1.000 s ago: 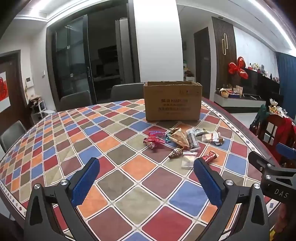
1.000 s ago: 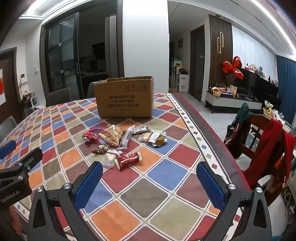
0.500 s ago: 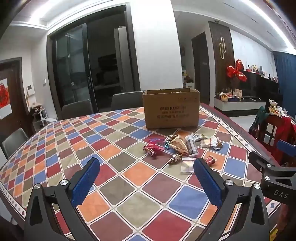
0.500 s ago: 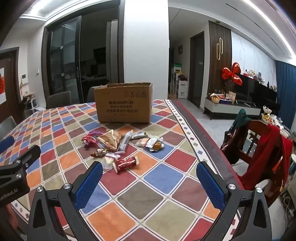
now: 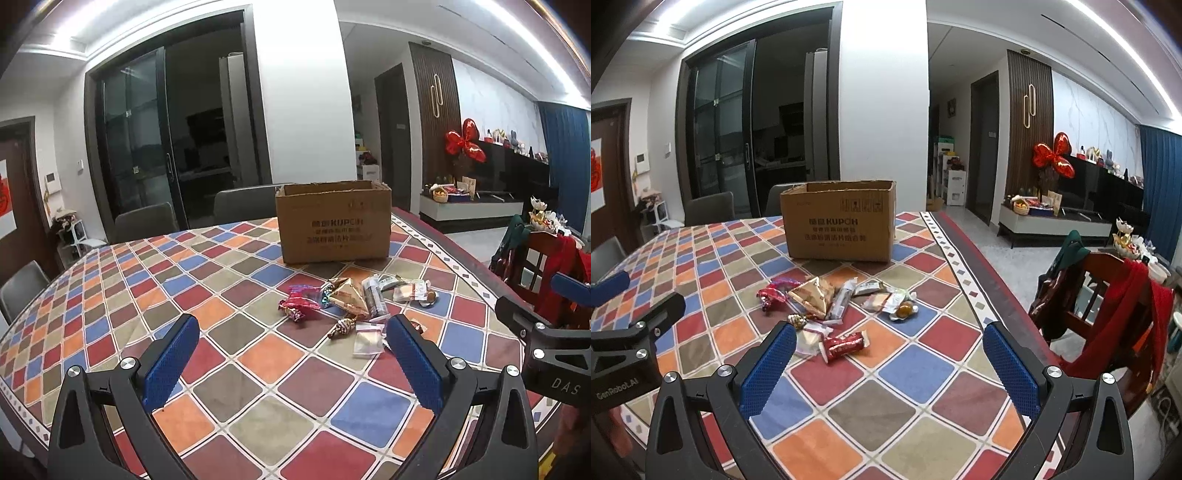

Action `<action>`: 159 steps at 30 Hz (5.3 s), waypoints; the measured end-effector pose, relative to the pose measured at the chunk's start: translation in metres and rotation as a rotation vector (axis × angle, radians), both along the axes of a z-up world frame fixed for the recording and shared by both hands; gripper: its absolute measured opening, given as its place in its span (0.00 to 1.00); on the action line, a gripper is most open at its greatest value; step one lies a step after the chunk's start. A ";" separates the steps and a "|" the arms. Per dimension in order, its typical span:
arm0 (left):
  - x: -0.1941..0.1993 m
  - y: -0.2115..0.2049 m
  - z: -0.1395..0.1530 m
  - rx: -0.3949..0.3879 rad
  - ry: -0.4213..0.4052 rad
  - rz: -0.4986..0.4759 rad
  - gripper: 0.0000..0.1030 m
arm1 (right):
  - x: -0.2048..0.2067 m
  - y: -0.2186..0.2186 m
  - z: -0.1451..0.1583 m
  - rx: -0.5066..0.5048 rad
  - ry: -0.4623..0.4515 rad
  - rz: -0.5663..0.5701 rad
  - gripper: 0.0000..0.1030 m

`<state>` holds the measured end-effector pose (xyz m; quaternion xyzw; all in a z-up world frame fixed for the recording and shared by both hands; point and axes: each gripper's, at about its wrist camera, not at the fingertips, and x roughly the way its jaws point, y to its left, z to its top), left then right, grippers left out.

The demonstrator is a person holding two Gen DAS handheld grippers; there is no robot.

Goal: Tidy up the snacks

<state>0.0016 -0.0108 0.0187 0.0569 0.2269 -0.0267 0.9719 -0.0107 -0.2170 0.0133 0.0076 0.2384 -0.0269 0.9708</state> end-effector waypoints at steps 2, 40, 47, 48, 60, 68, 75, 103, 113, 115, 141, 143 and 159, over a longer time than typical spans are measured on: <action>0.000 0.000 -0.001 -0.004 0.004 -0.007 1.00 | 0.001 0.001 0.000 0.001 0.000 0.002 0.99; -0.009 0.006 0.003 -0.035 -0.021 -0.017 1.00 | -0.001 0.009 -0.002 0.006 0.002 0.021 0.99; -0.010 0.006 0.003 -0.034 -0.022 -0.018 1.00 | -0.002 0.009 -0.002 0.006 0.003 0.022 0.99; -0.010 0.006 0.003 -0.034 -0.022 -0.019 1.00 | -0.002 0.009 -0.003 0.006 0.002 0.022 0.99; -0.004 0.004 -0.004 -0.027 -0.008 -0.025 1.00 | 0.000 0.013 -0.003 0.007 0.015 0.024 0.99; 0.017 0.002 -0.013 -0.009 0.025 -0.061 1.00 | 0.015 0.009 -0.011 0.022 0.046 0.023 0.99; 0.046 -0.006 -0.019 0.035 0.061 -0.139 0.91 | 0.038 0.005 -0.016 0.065 0.072 0.017 0.99; 0.153 -0.027 -0.092 0.004 0.326 -0.347 0.55 | 0.133 0.008 -0.096 0.331 0.411 0.060 0.58; 0.172 -0.032 -0.107 -0.040 0.391 -0.358 0.44 | 0.148 0.012 -0.106 0.352 0.449 0.063 0.50; 0.176 -0.033 -0.110 -0.043 0.407 -0.360 0.42 | 0.152 0.014 -0.108 0.344 0.456 0.067 0.47; 0.158 -0.034 -0.085 -0.068 0.388 -0.313 0.25 | 0.150 0.018 -0.089 0.227 0.407 0.148 0.30; 0.154 -0.033 -0.076 -0.068 0.367 -0.306 0.25 | 0.149 0.017 -0.082 0.225 0.389 0.157 0.30; 0.162 -0.040 0.015 -0.055 0.177 -0.252 0.25 | 0.165 0.004 -0.005 0.233 0.226 0.249 0.30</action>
